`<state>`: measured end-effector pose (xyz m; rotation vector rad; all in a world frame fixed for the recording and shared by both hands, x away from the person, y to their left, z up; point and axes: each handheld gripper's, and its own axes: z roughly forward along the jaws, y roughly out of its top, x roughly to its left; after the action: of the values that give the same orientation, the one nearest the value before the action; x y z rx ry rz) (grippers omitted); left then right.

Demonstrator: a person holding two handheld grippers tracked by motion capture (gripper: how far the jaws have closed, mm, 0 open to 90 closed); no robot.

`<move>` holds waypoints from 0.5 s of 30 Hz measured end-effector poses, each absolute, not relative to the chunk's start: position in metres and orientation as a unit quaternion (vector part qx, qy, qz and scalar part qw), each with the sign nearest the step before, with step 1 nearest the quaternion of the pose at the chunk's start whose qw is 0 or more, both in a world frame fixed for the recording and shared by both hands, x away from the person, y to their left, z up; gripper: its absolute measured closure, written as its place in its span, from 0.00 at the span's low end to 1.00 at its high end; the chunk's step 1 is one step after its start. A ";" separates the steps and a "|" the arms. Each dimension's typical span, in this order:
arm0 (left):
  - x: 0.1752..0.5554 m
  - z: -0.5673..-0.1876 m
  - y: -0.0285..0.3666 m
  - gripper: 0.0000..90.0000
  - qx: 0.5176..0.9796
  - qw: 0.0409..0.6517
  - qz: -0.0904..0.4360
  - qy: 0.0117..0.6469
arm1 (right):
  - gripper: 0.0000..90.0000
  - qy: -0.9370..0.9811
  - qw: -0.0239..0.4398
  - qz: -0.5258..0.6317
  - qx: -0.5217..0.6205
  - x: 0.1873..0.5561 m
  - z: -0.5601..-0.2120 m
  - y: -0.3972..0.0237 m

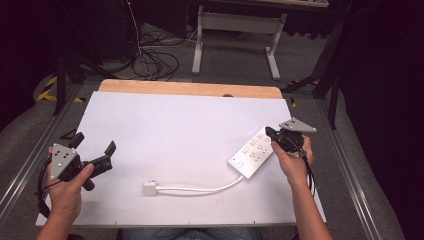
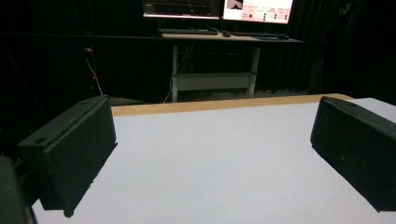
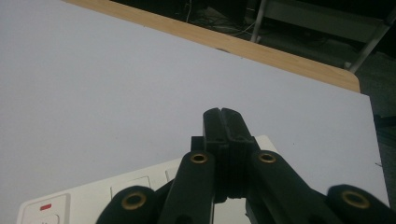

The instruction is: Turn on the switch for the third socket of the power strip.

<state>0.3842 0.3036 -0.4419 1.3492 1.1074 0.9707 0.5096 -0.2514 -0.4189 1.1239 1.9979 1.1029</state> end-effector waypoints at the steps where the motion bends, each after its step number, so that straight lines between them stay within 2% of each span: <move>1: 0.384 -0.442 0.303 0.01 0.568 0.542 0.409 0.466 | 1.00 0.751 0.294 0.414 0.423 0.510 -0.419 -0.252; 15: 0.384 -0.442 0.304 0.01 0.568 0.541 0.409 0.466 | 1.00 0.756 0.292 0.400 0.428 0.519 -0.422 -0.250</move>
<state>0.3843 0.3038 -0.4420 1.3497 1.1067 0.9706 0.5192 -0.2498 -0.4225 1.1402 2.0147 1.0668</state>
